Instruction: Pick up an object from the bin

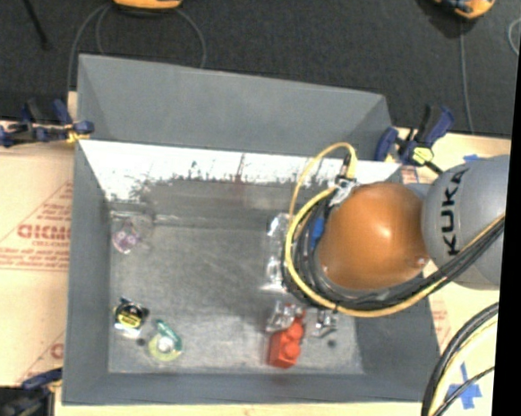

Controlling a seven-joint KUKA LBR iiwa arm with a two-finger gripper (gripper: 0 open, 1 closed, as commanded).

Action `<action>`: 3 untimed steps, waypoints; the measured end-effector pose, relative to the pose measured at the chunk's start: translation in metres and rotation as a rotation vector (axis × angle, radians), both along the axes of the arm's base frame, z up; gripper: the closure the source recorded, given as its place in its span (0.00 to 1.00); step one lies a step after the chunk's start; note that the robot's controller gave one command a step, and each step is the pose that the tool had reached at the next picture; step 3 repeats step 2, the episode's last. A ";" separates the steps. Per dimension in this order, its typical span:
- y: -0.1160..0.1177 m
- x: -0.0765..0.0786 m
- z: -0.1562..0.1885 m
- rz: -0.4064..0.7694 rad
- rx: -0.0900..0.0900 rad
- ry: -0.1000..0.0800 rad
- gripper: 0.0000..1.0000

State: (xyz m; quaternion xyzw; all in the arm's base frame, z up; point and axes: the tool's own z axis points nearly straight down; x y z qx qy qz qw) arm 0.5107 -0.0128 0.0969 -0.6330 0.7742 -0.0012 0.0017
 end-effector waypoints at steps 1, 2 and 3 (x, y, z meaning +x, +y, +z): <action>-0.001 0.001 0.033 -0.005 0.000 0.000 1.00; -0.001 0.003 0.076 -0.010 0.000 -0.002 1.00; -0.001 0.003 0.076 -0.010 0.000 -0.002 1.00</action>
Offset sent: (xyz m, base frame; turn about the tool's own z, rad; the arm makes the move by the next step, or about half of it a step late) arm -0.0001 0.0001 0.0313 0.0000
